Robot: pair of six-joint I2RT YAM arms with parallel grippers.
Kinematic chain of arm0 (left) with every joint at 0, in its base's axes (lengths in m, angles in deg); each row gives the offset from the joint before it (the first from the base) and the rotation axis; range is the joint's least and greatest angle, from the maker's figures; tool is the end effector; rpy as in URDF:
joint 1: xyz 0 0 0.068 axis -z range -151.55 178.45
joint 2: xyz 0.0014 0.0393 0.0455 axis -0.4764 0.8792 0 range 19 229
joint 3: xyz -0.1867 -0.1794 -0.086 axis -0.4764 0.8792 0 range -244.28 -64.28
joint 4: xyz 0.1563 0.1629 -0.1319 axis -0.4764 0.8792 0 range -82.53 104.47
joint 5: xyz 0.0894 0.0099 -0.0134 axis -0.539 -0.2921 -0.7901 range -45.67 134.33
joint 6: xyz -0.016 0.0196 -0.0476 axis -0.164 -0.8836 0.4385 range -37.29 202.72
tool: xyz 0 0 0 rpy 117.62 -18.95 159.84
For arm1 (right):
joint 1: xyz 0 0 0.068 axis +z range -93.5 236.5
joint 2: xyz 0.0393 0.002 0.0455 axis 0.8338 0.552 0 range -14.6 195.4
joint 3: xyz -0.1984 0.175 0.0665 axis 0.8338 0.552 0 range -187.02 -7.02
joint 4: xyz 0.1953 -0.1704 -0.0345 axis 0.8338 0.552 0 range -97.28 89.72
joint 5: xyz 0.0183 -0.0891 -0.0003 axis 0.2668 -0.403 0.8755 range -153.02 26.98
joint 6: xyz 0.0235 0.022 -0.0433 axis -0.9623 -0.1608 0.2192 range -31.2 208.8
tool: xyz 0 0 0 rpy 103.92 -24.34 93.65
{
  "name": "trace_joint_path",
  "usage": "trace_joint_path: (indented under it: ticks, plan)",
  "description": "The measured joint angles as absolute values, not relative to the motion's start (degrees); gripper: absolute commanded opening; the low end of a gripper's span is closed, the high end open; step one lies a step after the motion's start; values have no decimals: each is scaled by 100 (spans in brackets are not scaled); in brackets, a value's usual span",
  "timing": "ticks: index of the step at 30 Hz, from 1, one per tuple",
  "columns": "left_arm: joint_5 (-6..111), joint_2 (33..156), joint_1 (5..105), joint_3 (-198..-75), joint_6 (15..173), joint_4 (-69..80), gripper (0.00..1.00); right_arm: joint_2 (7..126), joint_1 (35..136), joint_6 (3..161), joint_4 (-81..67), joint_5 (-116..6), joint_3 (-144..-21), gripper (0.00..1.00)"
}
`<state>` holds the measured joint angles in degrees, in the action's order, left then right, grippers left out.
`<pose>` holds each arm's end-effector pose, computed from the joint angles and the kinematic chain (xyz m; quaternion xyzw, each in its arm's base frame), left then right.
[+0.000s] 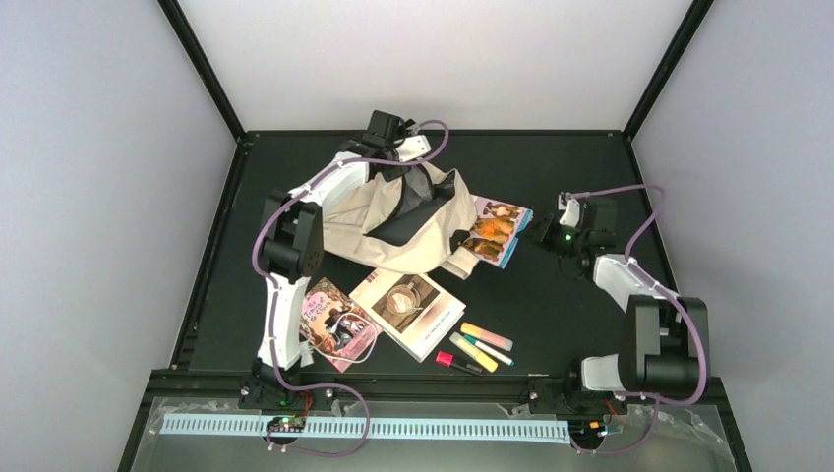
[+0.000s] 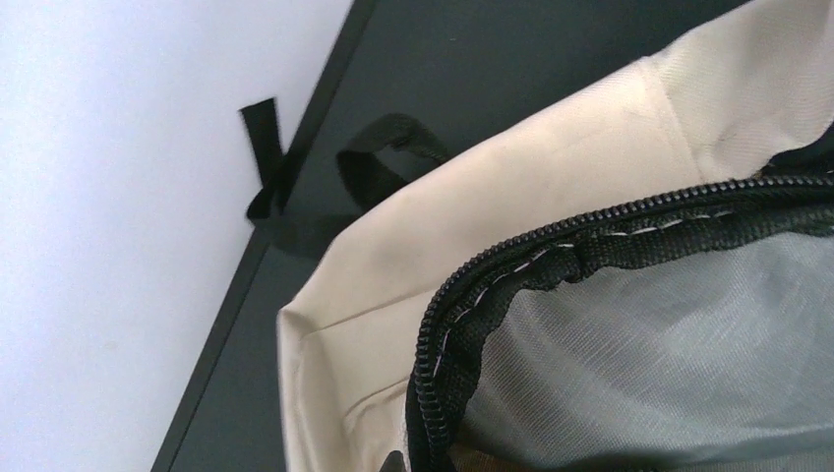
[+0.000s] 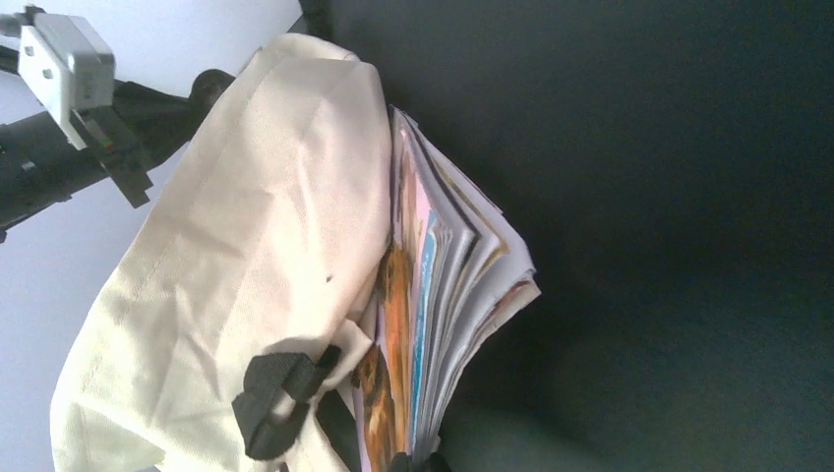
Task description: Pack the student bag
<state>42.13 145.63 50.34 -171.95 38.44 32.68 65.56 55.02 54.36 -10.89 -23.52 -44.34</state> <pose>0.4712 -0.1879 0.2262 0.4964 0.7757 0.0929 0.3785 0.2745 0.0155 0.1867 0.1243 0.8535 0.4073 0.3003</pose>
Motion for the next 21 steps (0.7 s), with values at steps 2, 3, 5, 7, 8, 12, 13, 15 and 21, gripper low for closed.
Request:
trace_joint_path:
  ticks: [2,3,5,7,8,12,13,15,21]
  plan:
    - [4150,14687,5104,-17195,3757,3209,1,6353,5375,5556,-888,-2345,-4349,1]
    - [4139,14742,5194,-17195,3713,3191,2,6331,5360,5587,-840,-2334,-4332,1]
    - [4113,14871,5384,-17195,3584,3146,1,6359,5360,5613,-849,-2304,-4290,1]
    - [4076,15013,5655,-17222,3436,3122,2,6436,5360,5615,-908,-2277,-4225,1]
    - [4060,15096,5793,-17274,3372,3141,1,6491,5360,5611,-952,-2251,-4194,1]
    - [3958,15544,6204,-17799,3239,3283,1,6742,5360,5502,-1242,-2107,-4148,5]
    - [3958,15634,6256,-17930,3239,3292,2,6814,5364,5460,-1347,-2061,-4148,7]
    - [3975,15704,6300,-18041,3256,3309,2,6956,5402,5368,-1518,-2008,-4148,9]
    - [4476,15702,6201,-18052,3451,3465,2,7140,5552,5132,-2031,-1862,-4146,17]
